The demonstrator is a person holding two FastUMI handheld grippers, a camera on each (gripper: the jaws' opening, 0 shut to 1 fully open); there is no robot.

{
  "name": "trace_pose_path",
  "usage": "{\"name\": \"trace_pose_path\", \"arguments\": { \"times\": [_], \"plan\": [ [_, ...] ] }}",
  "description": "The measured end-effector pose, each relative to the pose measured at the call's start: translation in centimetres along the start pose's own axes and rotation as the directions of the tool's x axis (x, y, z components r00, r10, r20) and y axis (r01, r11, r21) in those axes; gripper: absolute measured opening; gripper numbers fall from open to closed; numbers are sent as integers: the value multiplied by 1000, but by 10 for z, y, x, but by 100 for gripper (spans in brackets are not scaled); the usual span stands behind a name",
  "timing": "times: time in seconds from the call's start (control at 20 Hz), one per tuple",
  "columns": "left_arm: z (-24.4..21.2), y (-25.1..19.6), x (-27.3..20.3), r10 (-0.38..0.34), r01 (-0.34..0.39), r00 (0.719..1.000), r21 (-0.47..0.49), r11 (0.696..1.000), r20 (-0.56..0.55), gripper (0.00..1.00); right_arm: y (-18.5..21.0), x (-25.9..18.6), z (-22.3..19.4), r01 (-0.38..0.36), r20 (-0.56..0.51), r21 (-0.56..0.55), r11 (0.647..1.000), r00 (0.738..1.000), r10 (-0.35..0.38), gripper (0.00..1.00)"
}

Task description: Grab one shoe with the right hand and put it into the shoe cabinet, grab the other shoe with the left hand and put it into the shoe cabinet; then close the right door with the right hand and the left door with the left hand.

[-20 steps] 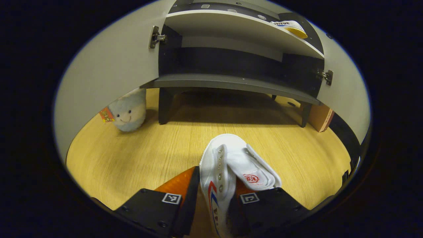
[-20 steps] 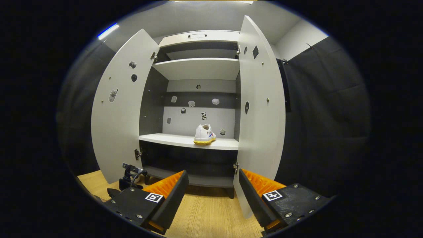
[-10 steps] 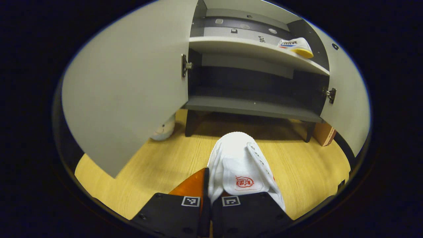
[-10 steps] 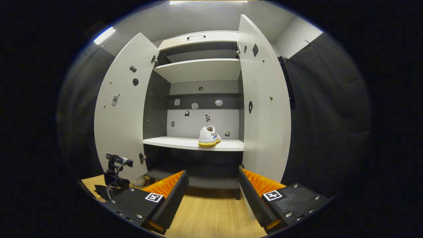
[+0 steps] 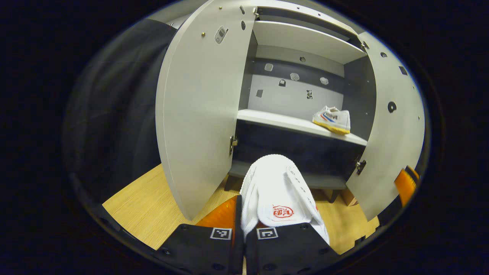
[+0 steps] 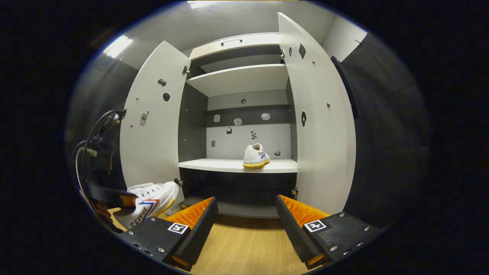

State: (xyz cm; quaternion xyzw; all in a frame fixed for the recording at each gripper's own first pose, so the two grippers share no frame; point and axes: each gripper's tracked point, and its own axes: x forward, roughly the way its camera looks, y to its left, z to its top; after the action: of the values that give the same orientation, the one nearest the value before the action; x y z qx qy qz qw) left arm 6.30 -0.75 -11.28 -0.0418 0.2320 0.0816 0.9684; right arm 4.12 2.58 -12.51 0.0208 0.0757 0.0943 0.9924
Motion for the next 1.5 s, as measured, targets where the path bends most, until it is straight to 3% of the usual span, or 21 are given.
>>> {"name": "trace_pose_path", "arguments": {
  "times": [0.25, 0.35, 0.5, 0.75, 0.95, 1.0, 1.2, 1.4, 1.5],
  "plan": [
    [140, -41, 48, -82, 73, 987, 68, 995, 135, 10, -4, -4, 16, 52, 35, 8, 999, 998, -53, 94],
    [174, -62, 80, -116, 103, 981, 84, 991, 157, 10, -8, -6, 23, 80, 42, 8, 997, 996, -80, 90],
    [198, -87, 137, -149, 137, 981, 94, 986, 125, 10, -10, -11, 28, 102, 47, 10, 995, 994, -103, 94],
    [196, -118, 238, -119, 116, 993, 123, 986, 10, 10, -17, -19, 30, 155, 44, 19, 988, 987, -155, 94],
    [181, -127, 291, -72, 88, 994, 188, 978, -88, 10, -26, -23, 30, 182, 36, -5, 983, 983, -182, 94],
    [174, -125, 300, -49, 71, 993, 205, 976, -112, 10, -29, -23, 29, 188, 34, -10, 982, 982, -188, 90],
    [157, -116, 321, -1, 40, 986, 237, 971, -165, 10, -42, -26, 24, 217, 20, -4, 976, 976, -216, 94],
    [153, -117, 320, -22, 60, 984, 215, 975, -175, 10, -47, -24, 20, 225, 11, -1, 974, 974, -225, 94],
    [159, -118, 312, -47, 80, 987, 213, 974, -154, 24, -42, -22, 19, 210, 10, 17, 977, 978, -211, 94]
  ]
}}
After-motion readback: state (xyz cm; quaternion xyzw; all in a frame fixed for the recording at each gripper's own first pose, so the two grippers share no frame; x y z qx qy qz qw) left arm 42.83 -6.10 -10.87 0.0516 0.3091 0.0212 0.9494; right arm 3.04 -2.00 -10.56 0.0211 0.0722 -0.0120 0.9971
